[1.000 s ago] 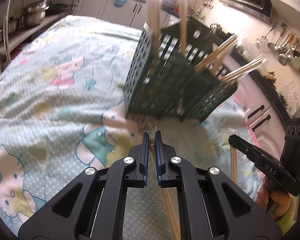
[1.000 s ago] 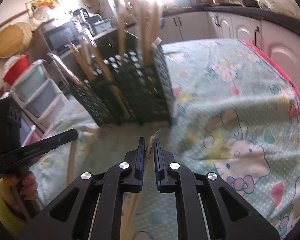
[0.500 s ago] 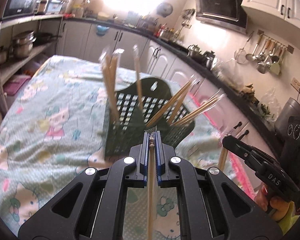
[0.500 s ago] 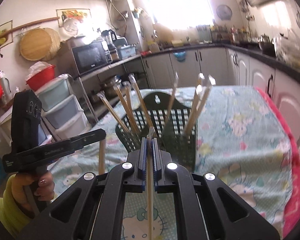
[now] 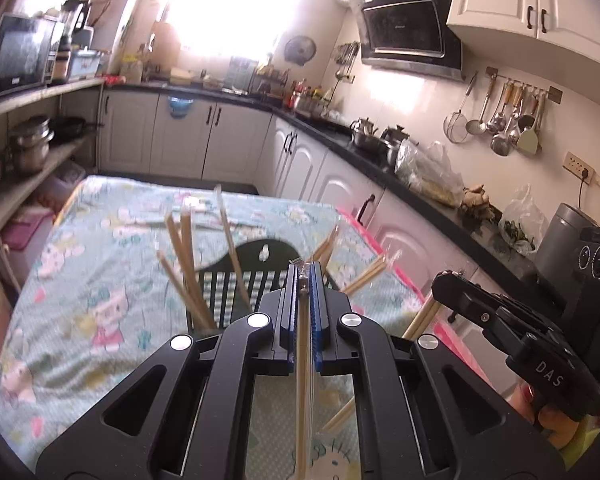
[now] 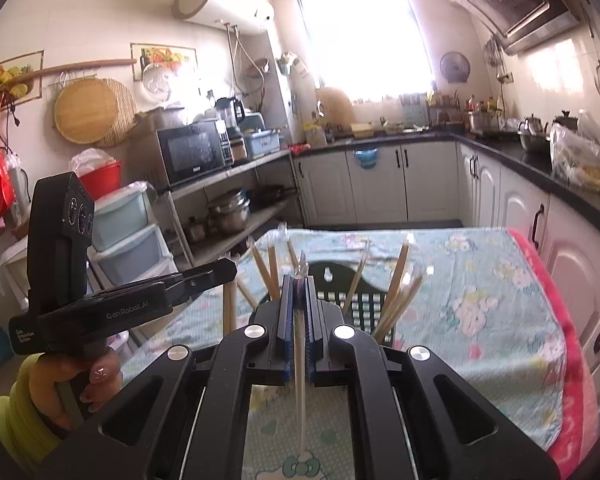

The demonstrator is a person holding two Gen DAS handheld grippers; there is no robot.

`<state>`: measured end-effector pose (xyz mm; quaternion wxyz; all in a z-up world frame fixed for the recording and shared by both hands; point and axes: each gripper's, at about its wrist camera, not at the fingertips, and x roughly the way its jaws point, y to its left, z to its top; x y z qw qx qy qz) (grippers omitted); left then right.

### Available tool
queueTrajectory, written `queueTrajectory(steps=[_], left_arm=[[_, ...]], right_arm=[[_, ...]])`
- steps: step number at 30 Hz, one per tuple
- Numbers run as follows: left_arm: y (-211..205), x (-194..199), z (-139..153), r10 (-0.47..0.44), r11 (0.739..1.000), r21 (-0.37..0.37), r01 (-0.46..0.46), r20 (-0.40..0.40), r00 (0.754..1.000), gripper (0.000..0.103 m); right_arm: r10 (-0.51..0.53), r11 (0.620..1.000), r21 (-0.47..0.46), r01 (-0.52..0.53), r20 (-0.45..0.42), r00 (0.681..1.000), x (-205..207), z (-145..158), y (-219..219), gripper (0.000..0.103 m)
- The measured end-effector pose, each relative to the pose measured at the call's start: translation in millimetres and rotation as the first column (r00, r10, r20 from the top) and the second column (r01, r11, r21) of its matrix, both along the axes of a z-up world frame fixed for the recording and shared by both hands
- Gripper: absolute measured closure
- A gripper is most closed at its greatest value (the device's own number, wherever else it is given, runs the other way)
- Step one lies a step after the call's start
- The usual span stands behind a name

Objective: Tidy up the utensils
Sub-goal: 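Lift the held chopsticks with both tools and carry them over the basket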

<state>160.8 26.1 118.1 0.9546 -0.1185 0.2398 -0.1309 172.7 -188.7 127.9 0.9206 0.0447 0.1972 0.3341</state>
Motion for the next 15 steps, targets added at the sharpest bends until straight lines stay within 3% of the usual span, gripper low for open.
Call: queueTrajectory(steps=[15], left_arm=[[3,23,51,0.061,0.998,0.014,-0.063,0.12,0.991,0.1]], right_arm=[[-0.048,0.997,0.069,0.042,0.095,0.994,17,44,-8,0.098]])
